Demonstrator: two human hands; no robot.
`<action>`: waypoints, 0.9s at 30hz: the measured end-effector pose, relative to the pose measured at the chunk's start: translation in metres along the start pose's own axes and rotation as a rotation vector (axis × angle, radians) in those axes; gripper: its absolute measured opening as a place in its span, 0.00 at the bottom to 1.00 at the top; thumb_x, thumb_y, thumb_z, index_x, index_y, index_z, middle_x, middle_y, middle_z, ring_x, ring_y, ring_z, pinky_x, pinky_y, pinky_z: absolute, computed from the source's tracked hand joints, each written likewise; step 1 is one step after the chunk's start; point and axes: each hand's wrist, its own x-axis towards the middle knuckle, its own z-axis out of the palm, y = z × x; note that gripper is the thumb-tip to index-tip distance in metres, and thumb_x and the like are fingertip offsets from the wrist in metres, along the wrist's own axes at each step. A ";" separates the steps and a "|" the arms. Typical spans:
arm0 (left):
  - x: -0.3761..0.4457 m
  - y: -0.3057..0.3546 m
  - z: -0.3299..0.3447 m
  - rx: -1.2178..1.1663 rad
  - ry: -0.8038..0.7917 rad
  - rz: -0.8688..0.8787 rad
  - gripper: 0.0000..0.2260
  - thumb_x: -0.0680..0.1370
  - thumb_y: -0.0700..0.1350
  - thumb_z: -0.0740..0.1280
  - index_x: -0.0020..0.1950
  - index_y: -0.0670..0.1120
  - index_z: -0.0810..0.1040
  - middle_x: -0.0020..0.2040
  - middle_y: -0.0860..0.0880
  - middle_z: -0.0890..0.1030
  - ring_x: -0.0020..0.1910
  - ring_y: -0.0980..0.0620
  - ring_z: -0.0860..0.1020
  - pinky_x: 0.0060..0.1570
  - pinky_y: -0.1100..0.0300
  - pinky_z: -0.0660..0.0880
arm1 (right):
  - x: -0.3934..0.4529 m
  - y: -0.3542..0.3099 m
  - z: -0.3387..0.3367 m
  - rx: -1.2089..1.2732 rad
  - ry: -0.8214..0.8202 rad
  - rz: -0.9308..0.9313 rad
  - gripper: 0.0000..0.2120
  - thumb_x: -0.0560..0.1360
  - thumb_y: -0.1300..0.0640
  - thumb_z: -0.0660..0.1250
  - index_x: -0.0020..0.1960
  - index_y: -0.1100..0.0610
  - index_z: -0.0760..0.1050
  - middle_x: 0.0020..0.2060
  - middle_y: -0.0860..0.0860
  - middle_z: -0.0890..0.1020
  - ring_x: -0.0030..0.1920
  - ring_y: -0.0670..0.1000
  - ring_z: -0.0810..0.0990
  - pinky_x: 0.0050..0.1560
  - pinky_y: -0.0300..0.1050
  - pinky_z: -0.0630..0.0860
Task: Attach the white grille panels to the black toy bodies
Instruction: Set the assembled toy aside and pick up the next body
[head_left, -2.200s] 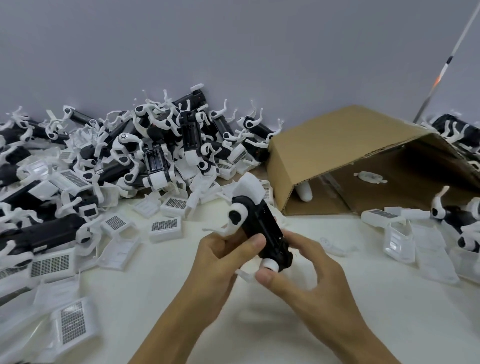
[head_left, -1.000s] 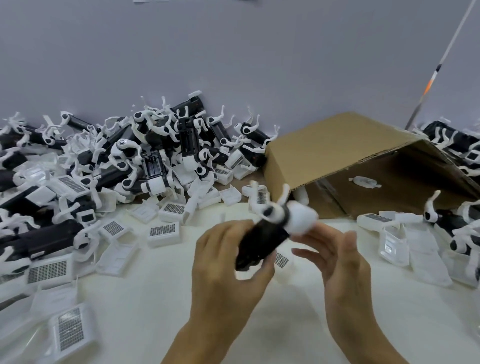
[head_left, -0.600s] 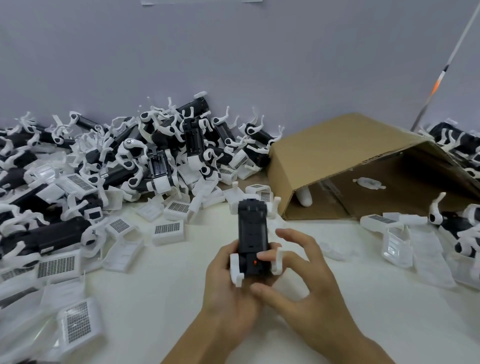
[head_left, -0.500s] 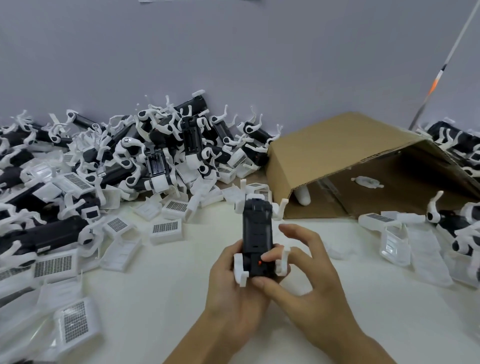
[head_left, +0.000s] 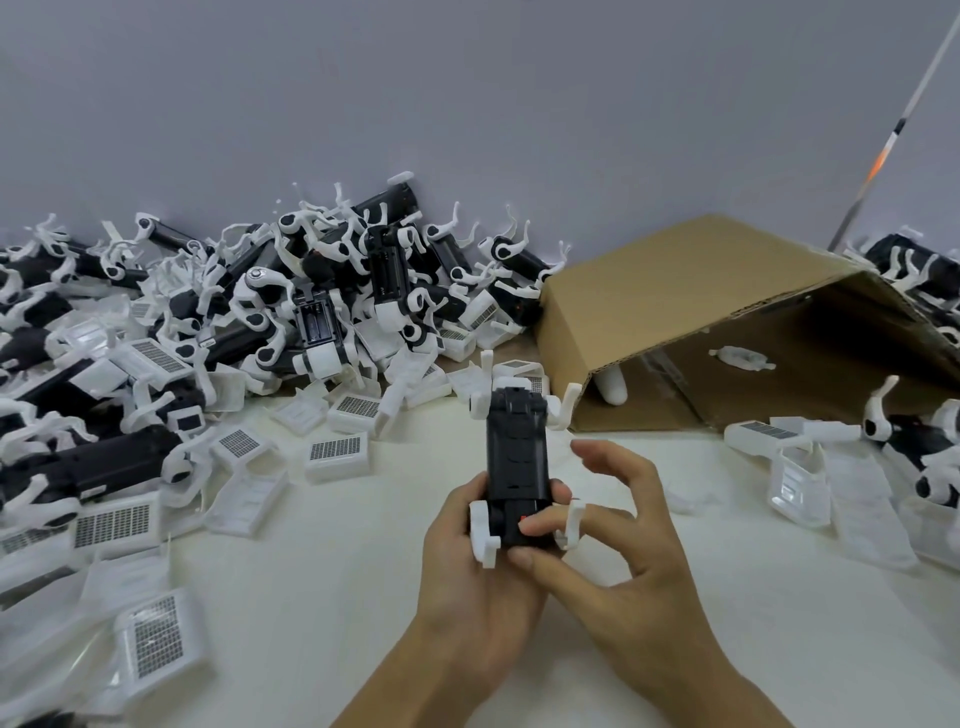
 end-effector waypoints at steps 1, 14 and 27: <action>0.000 0.000 0.000 0.006 0.001 0.005 0.20 0.81 0.49 0.58 0.59 0.35 0.80 0.47 0.39 0.77 0.46 0.46 0.73 0.51 0.56 0.68 | 0.000 0.000 0.000 -0.008 0.006 -0.008 0.11 0.65 0.57 0.80 0.43 0.43 0.85 0.68 0.44 0.71 0.69 0.41 0.71 0.62 0.25 0.67; -0.003 0.000 0.002 0.017 -0.012 0.004 0.21 0.81 0.49 0.58 0.55 0.35 0.83 0.45 0.39 0.79 0.41 0.46 0.77 0.46 0.58 0.76 | -0.002 0.001 -0.001 0.037 -0.066 0.061 0.15 0.67 0.61 0.81 0.41 0.43 0.82 0.65 0.41 0.70 0.69 0.41 0.71 0.63 0.26 0.66; 0.009 0.029 -0.009 0.346 0.080 0.312 0.21 0.66 0.38 0.77 0.58 0.35 0.82 0.52 0.37 0.84 0.50 0.42 0.83 0.46 0.52 0.82 | 0.016 0.017 -0.011 -0.064 -0.081 0.424 0.20 0.76 0.34 0.59 0.65 0.37 0.74 0.70 0.32 0.71 0.73 0.35 0.66 0.75 0.40 0.63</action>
